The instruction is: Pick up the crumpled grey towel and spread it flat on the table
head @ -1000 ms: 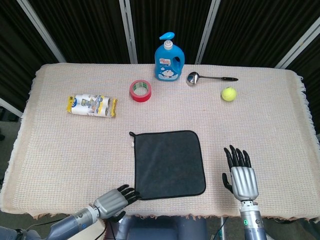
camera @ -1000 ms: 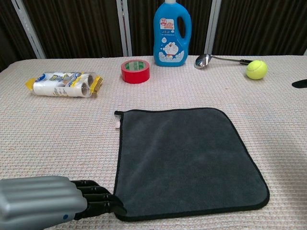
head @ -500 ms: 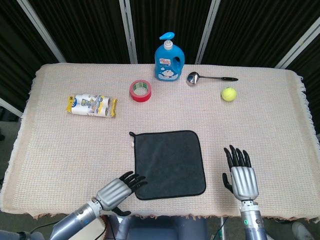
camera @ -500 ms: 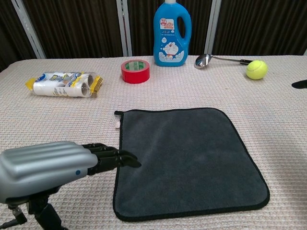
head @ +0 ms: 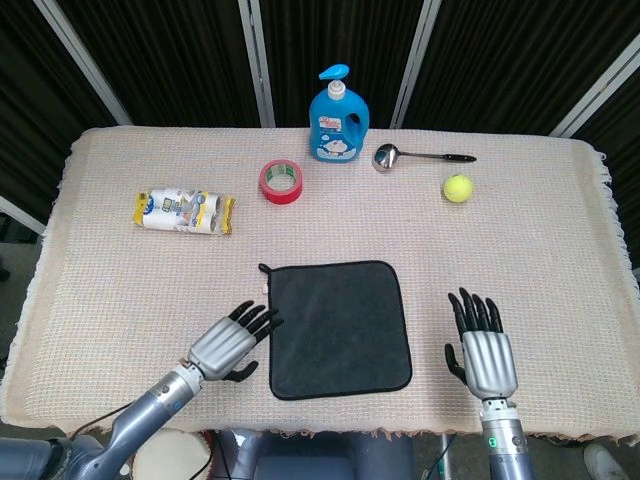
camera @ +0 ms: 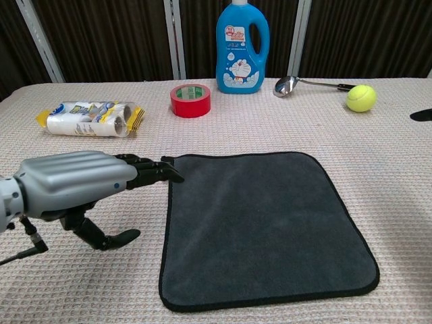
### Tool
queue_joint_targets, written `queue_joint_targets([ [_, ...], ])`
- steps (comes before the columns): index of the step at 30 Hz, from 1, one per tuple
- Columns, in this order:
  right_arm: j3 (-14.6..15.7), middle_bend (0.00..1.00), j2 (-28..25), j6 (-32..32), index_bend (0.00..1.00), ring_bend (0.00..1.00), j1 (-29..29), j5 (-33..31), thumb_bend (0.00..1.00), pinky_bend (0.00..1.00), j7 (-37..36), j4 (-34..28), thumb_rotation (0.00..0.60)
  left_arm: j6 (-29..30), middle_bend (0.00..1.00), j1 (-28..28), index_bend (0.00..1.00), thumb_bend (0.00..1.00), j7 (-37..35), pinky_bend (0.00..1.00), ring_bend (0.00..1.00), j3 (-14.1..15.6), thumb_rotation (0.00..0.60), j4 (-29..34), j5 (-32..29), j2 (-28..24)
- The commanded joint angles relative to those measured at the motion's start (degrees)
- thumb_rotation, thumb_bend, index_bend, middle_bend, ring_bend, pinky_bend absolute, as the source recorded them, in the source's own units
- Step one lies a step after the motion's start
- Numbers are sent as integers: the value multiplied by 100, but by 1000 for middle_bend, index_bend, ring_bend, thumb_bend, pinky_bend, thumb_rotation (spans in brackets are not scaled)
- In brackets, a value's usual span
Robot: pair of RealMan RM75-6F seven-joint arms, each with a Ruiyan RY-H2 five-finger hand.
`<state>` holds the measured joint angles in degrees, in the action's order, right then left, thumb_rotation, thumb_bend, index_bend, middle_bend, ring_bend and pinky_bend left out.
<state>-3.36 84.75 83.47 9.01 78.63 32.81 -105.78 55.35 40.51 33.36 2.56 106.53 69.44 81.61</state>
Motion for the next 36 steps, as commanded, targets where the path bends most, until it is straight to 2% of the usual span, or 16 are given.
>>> queue_joint_targets([
  [1,-35,0,-20,-12,0,0,8,-30,489,0,-53,14,600,-218,0,279,0,425,359,13,0,-300,600,-359,-511,193],
  [6,-81,0,-68,-38,0,0,12,-93,489,0,-152,3,600,-438,0,562,0,426,686,13,0,-479,600,-765,-1159,448],
  [16,-140,0,-153,-46,0,0,13,-134,489,0,-321,-26,600,-586,0,927,0,428,1039,13,0,-558,600,-1342,-1999,935],
  [30,-108,0,-189,-73,0,0,10,-131,489,0,-385,-79,600,-480,0,1060,0,431,1207,14,0,-363,600,-1454,-2393,813],
  [36,-68,0,-168,-59,0,0,5,-70,488,0,-373,-98,600,-477,0,1037,0,432,1109,14,0,-251,600,-1464,-2355,730],
])
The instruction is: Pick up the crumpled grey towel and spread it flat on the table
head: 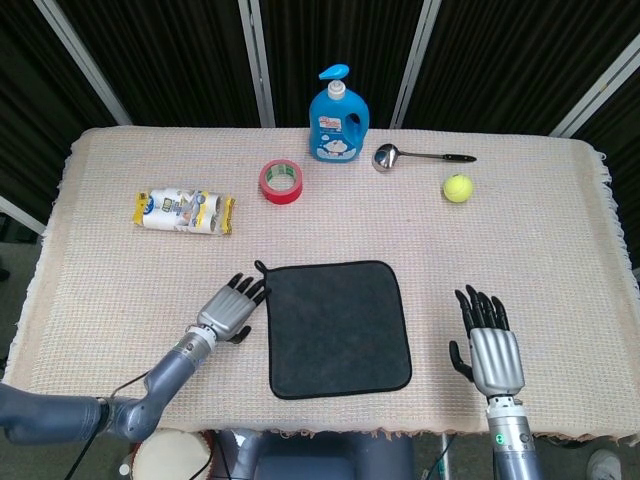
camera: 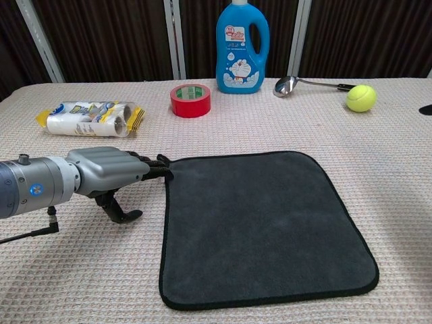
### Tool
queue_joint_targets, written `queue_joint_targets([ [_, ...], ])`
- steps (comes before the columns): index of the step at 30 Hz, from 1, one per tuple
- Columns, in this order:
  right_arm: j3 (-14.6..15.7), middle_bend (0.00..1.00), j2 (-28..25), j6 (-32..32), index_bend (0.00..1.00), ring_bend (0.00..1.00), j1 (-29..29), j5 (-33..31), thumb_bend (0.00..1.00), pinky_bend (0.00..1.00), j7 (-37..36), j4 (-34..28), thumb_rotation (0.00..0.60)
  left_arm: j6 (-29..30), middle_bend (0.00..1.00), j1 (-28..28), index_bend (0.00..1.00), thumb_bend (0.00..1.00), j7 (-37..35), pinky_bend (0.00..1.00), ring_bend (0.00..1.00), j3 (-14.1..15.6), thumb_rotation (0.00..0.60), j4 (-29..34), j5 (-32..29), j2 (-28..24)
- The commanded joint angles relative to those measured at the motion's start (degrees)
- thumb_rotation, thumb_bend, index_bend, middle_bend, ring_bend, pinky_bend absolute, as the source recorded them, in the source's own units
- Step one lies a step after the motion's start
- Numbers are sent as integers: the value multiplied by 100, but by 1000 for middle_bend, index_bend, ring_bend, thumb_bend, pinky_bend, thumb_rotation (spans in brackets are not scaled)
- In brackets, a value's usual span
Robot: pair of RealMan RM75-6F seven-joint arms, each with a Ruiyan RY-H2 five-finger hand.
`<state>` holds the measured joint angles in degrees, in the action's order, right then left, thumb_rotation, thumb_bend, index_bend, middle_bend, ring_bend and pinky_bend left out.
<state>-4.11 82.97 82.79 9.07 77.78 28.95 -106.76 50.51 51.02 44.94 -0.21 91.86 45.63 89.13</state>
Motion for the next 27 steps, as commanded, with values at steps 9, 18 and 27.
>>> queue_joint_targets([
  [9,26,0,47,6,0,0,0,18,489,0,73,16,600,215,0,-137,0,403,-532,13,0,-58,600,148,520,-100],
  [18,23,0,-2,-45,0,0,29,54,489,0,3,89,600,894,0,-582,0,230,-1504,13,0,-242,600,813,1438,-473],
  [27,140,0,-284,-221,0,0,22,97,465,0,-327,198,600,2728,0,-2035,0,144,-2513,13,0,497,600,1418,2695,-1014],
])
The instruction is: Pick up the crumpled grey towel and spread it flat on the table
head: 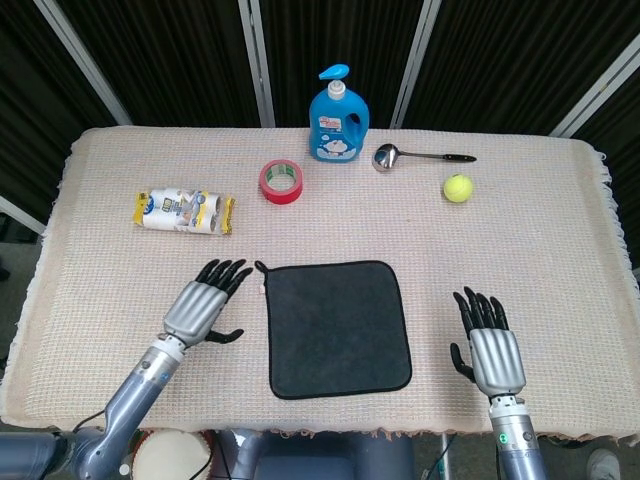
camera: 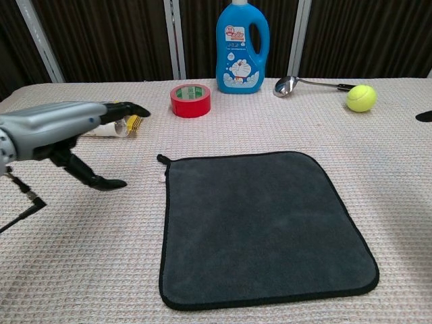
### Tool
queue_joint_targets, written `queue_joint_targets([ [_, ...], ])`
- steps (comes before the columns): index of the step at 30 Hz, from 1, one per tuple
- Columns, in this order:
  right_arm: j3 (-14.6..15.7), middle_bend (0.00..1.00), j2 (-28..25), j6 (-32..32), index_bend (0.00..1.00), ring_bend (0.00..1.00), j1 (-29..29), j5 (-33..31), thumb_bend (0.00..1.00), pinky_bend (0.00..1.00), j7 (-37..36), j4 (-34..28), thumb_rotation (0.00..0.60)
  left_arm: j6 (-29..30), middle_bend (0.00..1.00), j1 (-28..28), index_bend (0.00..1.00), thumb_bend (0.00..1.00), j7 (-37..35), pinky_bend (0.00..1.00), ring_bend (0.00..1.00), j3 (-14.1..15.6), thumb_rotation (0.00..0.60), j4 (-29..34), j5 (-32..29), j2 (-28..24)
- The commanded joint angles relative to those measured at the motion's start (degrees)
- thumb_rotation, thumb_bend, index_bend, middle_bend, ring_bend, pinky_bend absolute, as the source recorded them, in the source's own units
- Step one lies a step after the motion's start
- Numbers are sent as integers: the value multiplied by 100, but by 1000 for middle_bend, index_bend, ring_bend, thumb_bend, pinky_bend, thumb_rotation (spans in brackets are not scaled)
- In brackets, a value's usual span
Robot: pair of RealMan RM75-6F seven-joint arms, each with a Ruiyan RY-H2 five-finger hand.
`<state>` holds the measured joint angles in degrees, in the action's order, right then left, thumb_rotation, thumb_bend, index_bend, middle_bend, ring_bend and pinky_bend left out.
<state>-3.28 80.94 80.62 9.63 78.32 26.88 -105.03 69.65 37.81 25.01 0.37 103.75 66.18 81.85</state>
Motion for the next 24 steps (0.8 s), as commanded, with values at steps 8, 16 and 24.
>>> queue_joint_targets([
  [8,344,0,-449,35,0,0,-248,210,429,0,-601,112,600,2495,0,-2004,0,120,-1205,0,0,1145,600,-170,1859,-701],
  [16,471,0,-335,763,0,0,-566,952,428,0,-1292,614,600,3326,0,-2903,0,114,-1741,0,0,1436,600,-909,2216,-970],
  [24,428,0,-301,1149,0,0,-734,1226,428,0,-1780,829,600,3205,0,-3307,0,114,-2436,0,0,1406,600,-1436,2066,-1020],
])
